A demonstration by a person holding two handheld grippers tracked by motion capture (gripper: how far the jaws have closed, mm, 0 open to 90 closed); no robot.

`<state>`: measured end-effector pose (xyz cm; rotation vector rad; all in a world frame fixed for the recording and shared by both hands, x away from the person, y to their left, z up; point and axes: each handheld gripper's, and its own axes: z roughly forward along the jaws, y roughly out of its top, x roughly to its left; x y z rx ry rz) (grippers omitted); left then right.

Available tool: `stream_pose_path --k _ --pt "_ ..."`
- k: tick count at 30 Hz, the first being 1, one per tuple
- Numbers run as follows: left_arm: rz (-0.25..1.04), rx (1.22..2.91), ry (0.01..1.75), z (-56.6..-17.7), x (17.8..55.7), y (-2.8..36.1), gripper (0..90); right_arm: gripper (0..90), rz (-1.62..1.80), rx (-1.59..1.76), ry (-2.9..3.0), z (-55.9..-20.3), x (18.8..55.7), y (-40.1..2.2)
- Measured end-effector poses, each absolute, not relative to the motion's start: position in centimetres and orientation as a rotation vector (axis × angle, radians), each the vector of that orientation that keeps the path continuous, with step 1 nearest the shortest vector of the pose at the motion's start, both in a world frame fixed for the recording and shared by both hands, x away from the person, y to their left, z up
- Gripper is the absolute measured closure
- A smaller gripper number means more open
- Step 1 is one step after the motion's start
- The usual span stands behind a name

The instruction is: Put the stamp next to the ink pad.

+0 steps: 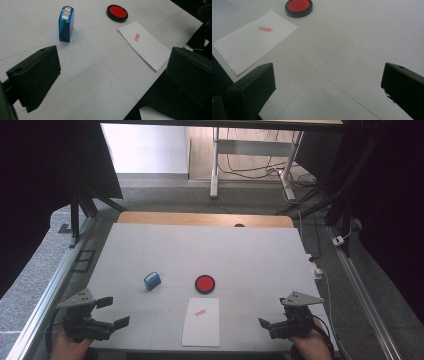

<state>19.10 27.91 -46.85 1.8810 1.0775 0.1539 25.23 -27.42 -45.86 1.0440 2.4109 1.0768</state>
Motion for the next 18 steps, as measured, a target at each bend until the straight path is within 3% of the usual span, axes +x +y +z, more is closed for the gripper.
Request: stream_pose_path --k 18 --pt "0.161 1.960 1.146 -47.71 18.64 27.61 0.0 0.0 1.058 1.046 2.417 -45.91 25.29 -27.28"
